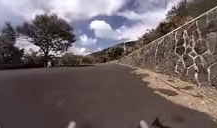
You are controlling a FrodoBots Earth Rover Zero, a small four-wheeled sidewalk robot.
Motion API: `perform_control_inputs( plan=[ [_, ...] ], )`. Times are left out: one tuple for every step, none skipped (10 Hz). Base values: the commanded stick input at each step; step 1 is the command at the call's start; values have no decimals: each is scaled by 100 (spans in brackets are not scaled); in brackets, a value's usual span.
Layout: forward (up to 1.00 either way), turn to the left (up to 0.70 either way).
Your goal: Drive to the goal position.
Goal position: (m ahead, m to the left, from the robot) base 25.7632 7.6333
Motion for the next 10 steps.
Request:
perform_control_inputs(
  plan=[
    [50,0],
    [50,0],
    [50,0],
    [50,0],
    [50,0],
    [50,0],
    [50,0],
    [50,0],
    [50,0],
    [50,0]
  ],
)
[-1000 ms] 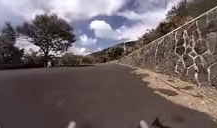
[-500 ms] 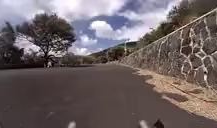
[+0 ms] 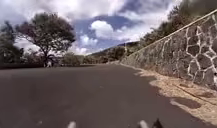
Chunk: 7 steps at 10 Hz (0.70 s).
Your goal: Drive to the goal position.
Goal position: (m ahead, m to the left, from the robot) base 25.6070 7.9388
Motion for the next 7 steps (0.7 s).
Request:
perform_control_inputs(
  plan=[
    [50,0],
    [50,7],
    [50,16],
    [50,13],
    [50,8],
    [50,4],
    [50,0]
  ],
)
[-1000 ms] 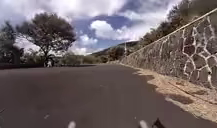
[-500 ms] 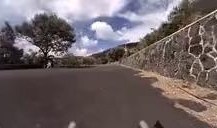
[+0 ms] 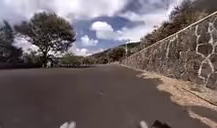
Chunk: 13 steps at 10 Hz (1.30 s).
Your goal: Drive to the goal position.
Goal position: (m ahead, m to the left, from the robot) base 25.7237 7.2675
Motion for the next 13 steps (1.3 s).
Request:
perform_control_inputs(
  plan=[
    [50,0],
    [50,0],
    [50,0],
    [50,0],
    [50,0],
    [50,0],
    [50,0],
    [50,0],
    [50,0],
    [50,0],
    [50,0],
    [50,0],
    [50,0]
  ],
)
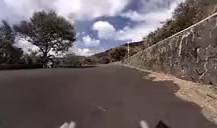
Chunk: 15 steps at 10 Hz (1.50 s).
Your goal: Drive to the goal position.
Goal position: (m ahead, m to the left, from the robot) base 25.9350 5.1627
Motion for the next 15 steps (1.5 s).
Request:
perform_control_inputs(
  plan=[
    [50,0],
    [50,0],
    [50,0],
    [50,0],
    [50,0],
    [50,0],
    [50,0],
    [50,0],
    [50,0],
    [50,0],
    [50,0],
    [50,0],
    [50,0],
    [50,0],
    [50,0]
  ],
)
